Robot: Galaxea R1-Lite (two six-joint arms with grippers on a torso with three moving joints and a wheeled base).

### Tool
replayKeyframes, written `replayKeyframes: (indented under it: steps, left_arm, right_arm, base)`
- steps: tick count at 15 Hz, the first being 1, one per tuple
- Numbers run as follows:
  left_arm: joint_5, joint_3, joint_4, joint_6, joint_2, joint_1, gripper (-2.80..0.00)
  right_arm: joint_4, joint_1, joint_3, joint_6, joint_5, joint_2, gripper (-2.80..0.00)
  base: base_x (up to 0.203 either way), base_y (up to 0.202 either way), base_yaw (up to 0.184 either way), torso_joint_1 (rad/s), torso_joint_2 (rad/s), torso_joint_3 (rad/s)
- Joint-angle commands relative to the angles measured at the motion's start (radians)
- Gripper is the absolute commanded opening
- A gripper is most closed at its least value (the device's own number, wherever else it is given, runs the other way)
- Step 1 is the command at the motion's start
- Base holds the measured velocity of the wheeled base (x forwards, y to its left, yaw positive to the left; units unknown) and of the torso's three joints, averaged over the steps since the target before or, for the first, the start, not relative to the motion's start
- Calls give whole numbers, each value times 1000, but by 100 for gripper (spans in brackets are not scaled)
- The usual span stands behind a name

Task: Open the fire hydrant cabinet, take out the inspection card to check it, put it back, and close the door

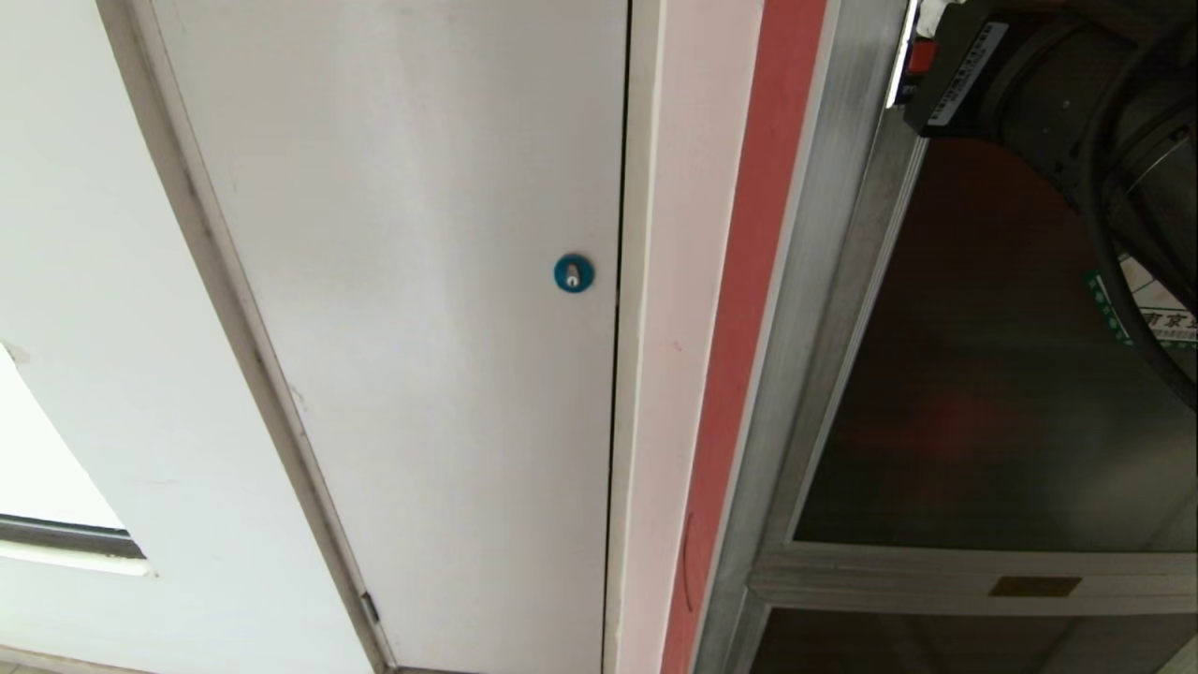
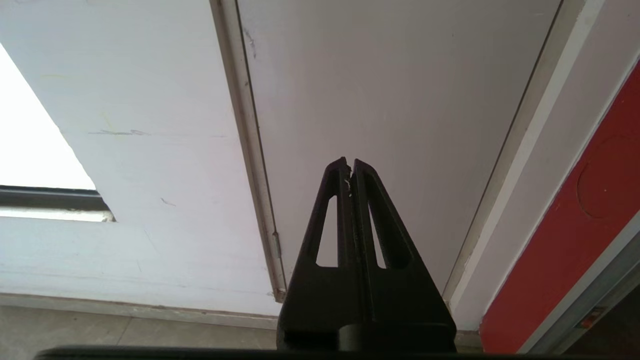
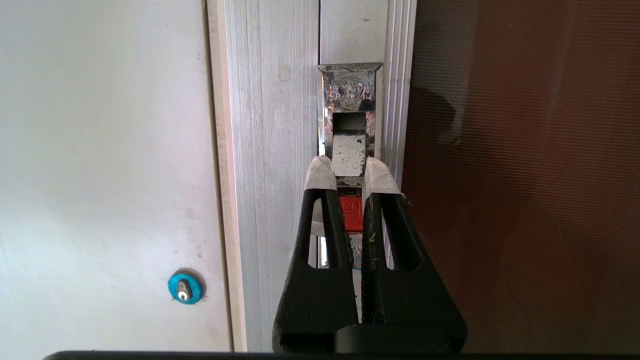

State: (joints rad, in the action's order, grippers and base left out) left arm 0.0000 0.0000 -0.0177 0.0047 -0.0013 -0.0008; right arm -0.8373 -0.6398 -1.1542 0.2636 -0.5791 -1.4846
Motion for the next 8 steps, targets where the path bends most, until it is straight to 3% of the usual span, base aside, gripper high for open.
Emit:
replayKeyframes:
  steps: [1,8]
  left_arm:
    - [0,6,0,0,0,1,-280]
    - [0,6,0,0,0,0,-280]
  right_arm:
    - [-7,-1,7,1,-5,10,-280]
    - [-5,-41,25,2,-17,49,-280]
  base:
    - [0,0,0,0,0,0]
    - [0,0,0,0,0,0]
